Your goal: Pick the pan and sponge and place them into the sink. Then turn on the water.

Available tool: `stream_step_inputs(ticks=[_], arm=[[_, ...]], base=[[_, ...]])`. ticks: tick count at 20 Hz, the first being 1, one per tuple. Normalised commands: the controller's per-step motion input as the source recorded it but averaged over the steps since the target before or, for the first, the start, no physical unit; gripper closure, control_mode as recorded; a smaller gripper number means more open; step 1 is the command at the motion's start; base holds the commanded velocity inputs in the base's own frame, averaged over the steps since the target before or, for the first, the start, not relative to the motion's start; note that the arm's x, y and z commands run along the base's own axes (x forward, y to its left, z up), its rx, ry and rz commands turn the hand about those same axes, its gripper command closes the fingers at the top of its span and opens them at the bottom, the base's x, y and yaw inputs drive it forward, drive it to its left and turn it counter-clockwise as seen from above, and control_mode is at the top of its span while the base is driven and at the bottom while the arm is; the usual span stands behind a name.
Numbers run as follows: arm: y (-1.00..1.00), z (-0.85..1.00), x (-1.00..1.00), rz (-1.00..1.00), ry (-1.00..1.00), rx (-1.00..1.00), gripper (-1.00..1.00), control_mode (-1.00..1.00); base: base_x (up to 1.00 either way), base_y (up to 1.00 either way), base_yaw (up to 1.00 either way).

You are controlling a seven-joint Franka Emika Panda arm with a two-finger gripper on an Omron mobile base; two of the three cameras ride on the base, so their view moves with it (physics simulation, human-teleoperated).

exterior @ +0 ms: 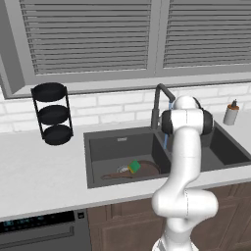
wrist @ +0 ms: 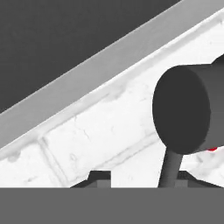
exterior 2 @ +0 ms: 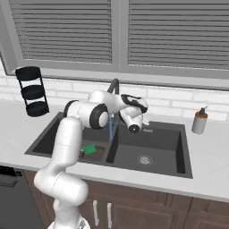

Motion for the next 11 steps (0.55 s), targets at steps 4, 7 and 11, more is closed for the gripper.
stream_step_inputs(ticks=[4, 7, 11], arm=[[-1.00, 0.63, -0.52, 0.13, 0.00, 0.51, 1.00, -1.00], [-1.00, 0.65, -0.52, 0.15, 0.00, 0.52, 1.00, -1.00], [-0.95, 0.45, -0.64, 0.10, -0.01, 0.49, 1.00, -1.00]], base=[[0.00, 0.00, 0.00], [0.00, 0.00, 0.00], [0.00, 0.00, 0.00]])
